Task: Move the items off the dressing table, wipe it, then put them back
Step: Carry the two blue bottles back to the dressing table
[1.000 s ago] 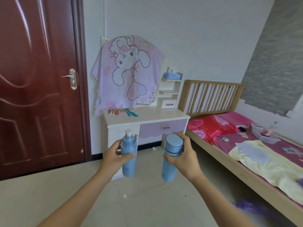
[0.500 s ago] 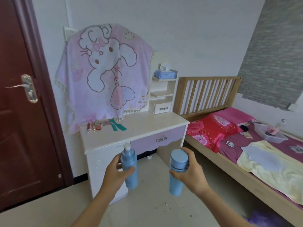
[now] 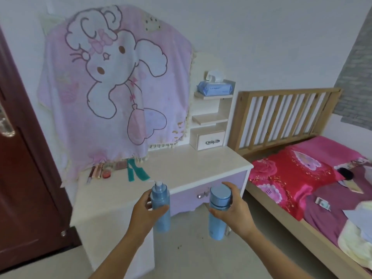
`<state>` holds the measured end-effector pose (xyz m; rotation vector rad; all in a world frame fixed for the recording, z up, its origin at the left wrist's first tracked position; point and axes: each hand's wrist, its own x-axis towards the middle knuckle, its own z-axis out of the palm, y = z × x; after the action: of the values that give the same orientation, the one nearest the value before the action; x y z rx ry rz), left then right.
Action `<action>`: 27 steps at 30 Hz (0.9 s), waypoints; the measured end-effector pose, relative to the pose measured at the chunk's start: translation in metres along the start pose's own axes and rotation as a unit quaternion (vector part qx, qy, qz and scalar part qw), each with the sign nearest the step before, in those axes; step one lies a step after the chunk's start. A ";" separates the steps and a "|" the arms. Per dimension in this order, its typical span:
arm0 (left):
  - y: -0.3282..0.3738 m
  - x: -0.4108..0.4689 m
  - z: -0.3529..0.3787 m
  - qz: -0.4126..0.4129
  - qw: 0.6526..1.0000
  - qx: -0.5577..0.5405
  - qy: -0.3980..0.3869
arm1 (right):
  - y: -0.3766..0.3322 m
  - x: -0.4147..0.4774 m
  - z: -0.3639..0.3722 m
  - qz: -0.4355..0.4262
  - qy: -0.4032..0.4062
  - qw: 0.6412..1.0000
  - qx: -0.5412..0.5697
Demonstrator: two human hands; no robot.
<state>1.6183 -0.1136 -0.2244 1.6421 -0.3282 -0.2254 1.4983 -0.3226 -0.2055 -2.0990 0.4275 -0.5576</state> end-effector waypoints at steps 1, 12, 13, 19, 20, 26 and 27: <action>0.003 0.015 0.010 0.008 1.000 0.002 0.008 | 0.005 0.022 -0.004 -0.005 -0.005 1.000 -0.001; -0.040 0.149 0.045 -0.033 0.997 0.021 0.064 | 0.073 0.188 0.031 0.016 -0.050 0.999 0.012; -0.045 0.167 0.045 -0.036 0.997 0.018 0.067 | 0.075 0.203 0.036 0.010 -0.054 0.998 0.001; -0.050 0.293 0.052 -0.018 0.998 -0.008 0.068 | 0.077 0.309 0.066 0.013 -0.053 0.998 -0.036; -0.051 0.310 0.053 -0.019 0.998 -0.007 0.064 | 0.077 0.324 0.071 0.020 -0.052 0.998 -0.041; -0.063 0.391 0.062 -0.004 0.999 -0.023 0.028 | 0.091 0.382 0.106 0.063 -0.016 0.997 -0.036; -0.066 0.400 0.064 -0.010 0.999 -0.027 0.027 | 0.096 0.385 0.111 0.073 -0.018 0.996 -0.038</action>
<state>1.9767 -0.3057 -0.2776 1.5948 -0.2634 -0.2029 1.8719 -0.4890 -0.2532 -2.1261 0.5834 -0.4237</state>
